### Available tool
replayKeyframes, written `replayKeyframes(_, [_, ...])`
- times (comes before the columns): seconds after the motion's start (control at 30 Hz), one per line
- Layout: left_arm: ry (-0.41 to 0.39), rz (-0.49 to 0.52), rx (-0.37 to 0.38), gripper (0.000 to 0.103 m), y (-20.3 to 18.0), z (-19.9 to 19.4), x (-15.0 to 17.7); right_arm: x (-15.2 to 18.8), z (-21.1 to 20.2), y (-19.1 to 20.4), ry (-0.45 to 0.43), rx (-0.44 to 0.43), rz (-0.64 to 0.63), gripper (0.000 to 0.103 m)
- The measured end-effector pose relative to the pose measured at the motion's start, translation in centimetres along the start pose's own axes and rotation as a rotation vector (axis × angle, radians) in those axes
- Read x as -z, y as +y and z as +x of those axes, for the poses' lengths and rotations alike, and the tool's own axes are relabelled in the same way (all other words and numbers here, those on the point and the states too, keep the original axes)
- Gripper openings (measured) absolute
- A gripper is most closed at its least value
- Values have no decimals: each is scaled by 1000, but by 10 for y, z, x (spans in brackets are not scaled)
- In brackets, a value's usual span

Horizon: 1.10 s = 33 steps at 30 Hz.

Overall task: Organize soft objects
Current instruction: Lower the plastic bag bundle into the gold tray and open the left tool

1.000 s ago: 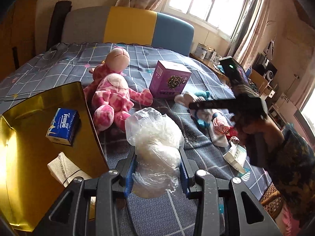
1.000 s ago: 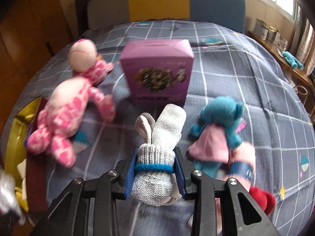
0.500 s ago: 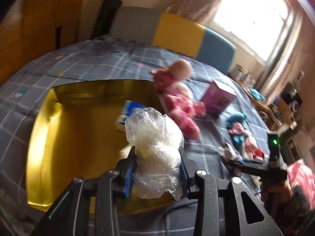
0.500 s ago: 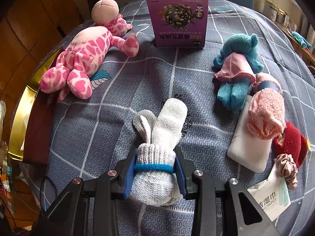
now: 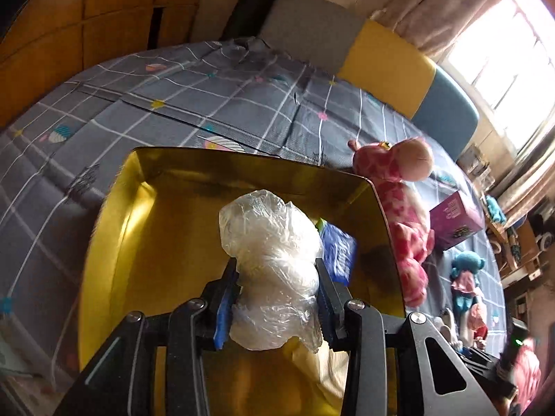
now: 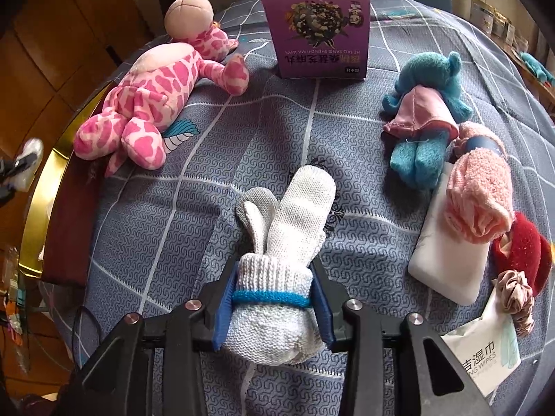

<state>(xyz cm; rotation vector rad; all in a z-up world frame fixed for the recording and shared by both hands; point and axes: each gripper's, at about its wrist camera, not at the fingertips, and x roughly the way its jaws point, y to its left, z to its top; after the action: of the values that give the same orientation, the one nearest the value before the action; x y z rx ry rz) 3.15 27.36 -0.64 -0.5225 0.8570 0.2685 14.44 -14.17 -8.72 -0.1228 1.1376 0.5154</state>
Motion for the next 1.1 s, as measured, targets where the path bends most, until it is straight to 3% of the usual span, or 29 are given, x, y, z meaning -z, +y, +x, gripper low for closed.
replayKeyframes(0.17, [43, 48, -46, 41, -10, 40, -22, 3, 1, 7, -18, 39, -32, 41])
replayKeyframes(0.27, [73, 65, -66, 47, -13, 64, -29, 5, 1, 8, -24, 47, -36, 41])
replayKeyframes(0.37, [64, 75, -77, 62, -17, 76, -33, 5, 1, 8, -29, 54, -40, 42])
replayKeyframes(0.43, [57, 89, -108, 62, -18, 79, -33, 5, 1, 9, -31, 61, -44, 42])
replayKeyframes(0.7, [-23, 99, -157, 63, -16, 36, -6, 5, 1, 11, -44, 79, -44, 42])
replayKeyframes(1.1, [-135, 161, -145, 67, -36, -41, 65, 13, 0, 18, -92, 130, -68, 42])
